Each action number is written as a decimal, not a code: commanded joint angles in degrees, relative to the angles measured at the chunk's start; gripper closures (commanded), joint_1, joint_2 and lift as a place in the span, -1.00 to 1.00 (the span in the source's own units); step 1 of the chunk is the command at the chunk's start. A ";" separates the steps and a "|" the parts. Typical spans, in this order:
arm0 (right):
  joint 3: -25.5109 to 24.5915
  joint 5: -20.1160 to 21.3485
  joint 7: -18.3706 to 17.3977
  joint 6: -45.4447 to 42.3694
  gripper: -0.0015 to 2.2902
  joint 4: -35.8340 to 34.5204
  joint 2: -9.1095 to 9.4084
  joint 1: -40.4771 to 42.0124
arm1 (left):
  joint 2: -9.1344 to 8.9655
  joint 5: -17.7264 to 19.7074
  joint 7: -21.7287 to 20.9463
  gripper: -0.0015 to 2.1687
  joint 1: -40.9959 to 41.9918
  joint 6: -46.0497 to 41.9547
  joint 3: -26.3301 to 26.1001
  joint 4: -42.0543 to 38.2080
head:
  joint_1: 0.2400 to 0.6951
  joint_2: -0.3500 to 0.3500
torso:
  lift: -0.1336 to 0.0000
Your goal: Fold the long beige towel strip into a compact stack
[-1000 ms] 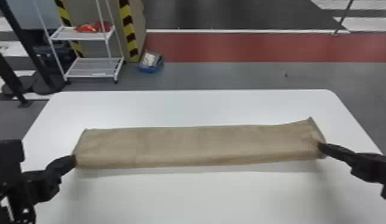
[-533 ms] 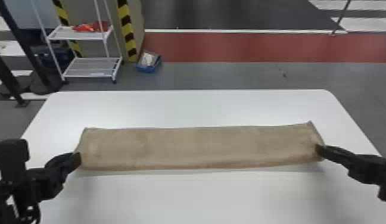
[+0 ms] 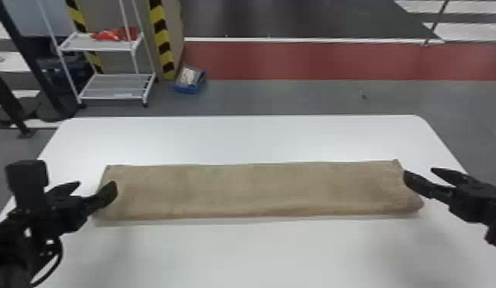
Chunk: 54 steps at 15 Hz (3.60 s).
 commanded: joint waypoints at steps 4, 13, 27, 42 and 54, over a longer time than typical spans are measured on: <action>2.68 0.07 0.09 -2.57 -0.94 -0.09 1.05 -0.14 | 1.94 -0.33 -2.34 -0.65 -4.62 3.89 -0.67 6.30 | 1.00 0.07 | -0.74; 3.11 0.42 0.80 -3.45 -0.94 1.49 1.05 -1.10 | 1.76 0.02 -3.57 0.33 -4.88 10.75 -0.93 3.92 | 1.00 0.12 | -0.74; -6.73 -6.26 -0.70 -9.25 -0.93 1.58 0.87 -0.66 | -9.14 2.31 16.73 0.33 -9.28 17.60 -31.25 -9.96 | 1.00 -0.81 | -0.74; 2.06 -6.44 -2.98 -6.97 -0.90 0.96 2.98 -0.66 | -10.28 -2.62 21.04 -0.97 -2.16 0.73 -33.98 -11.37 | 1.00 -1.00 | -0.74; 24.38 -5.38 -9.66 2.70 -0.67 -2.29 8.61 0.66 | -1.93 -0.86 18.31 -0.96 2.94 -40.76 -13.15 1.99 | 1.00 0.43 | -0.74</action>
